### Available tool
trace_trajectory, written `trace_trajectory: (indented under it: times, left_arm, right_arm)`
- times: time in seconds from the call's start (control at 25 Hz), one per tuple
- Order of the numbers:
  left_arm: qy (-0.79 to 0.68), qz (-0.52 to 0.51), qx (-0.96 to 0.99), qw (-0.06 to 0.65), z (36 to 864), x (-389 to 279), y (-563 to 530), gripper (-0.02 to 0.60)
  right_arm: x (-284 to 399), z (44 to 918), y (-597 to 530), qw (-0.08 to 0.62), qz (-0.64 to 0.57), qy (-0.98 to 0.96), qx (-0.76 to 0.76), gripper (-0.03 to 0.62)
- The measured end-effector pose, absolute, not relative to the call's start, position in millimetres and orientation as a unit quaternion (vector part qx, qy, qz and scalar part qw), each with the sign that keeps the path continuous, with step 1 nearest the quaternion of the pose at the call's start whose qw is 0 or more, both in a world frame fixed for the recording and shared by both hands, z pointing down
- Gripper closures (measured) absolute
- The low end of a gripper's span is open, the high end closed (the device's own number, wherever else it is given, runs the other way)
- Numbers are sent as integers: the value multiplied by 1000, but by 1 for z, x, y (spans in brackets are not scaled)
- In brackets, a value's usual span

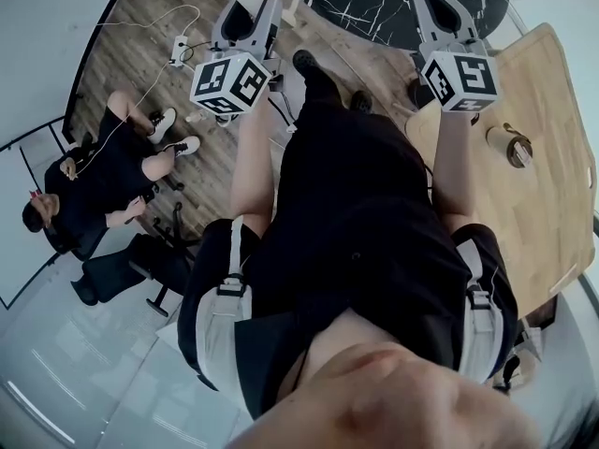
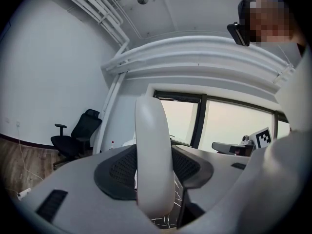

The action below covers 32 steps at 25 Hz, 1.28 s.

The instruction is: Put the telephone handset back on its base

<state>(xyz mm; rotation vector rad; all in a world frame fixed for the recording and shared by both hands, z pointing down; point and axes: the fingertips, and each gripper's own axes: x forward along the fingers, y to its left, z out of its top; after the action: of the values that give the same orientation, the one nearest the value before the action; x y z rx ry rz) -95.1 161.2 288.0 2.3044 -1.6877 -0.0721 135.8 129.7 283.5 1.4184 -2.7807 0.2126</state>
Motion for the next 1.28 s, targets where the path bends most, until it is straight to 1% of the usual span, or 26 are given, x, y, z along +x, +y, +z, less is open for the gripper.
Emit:
trace_trajectory:
  times: [0.44, 0.72, 1.28]
  left_arm:
    - [-567, -14, 808, 161, 308, -89, 127, 360]
    - [-561, -21, 810, 168, 316, -101, 76, 360]
    - [-536, 0, 819, 204, 343, -126, -30, 360]
  right_arm:
    - [130, 295, 111, 19, 77, -888, 452, 563]
    - [119, 299, 66, 47, 75, -884, 459, 563]
    - [82, 307, -29, 65, 97, -867, 485, 563]
